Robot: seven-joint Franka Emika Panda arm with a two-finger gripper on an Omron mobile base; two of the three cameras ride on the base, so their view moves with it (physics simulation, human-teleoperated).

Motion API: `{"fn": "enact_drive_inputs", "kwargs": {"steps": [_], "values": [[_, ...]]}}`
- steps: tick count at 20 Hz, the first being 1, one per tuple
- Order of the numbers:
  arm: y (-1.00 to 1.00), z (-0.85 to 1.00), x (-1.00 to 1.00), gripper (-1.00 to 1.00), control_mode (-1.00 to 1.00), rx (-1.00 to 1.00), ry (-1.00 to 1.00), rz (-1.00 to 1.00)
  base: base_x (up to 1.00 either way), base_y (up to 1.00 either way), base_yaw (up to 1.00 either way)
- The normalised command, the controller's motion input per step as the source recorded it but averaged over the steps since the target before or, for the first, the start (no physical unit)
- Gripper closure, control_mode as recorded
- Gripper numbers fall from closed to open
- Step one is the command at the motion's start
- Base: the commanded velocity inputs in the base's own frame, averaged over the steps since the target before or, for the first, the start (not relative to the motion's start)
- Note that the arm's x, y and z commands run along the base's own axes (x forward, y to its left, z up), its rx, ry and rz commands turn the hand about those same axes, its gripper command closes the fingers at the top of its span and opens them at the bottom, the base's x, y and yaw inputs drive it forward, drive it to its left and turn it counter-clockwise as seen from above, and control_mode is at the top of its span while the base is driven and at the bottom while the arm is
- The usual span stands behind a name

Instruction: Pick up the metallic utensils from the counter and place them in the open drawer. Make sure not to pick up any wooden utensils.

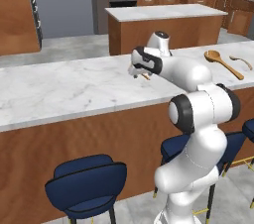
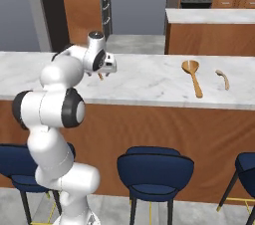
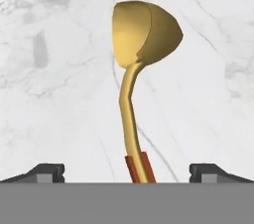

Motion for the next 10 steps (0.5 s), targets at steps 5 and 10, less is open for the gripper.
{"fn": "enact_drive_inputs", "kwargs": {"steps": [5, 10], "values": [[0.00, -0.31, 0.22, -1.00, -1.00, -0.06, 0.00, -0.05, 0.00, 0.00, 0.00], [0.00, -0.01, 0.13, -1.00, -1.00, -0.01, 0.01, 0.00, 0.00, 0.00, 0.00]]}}
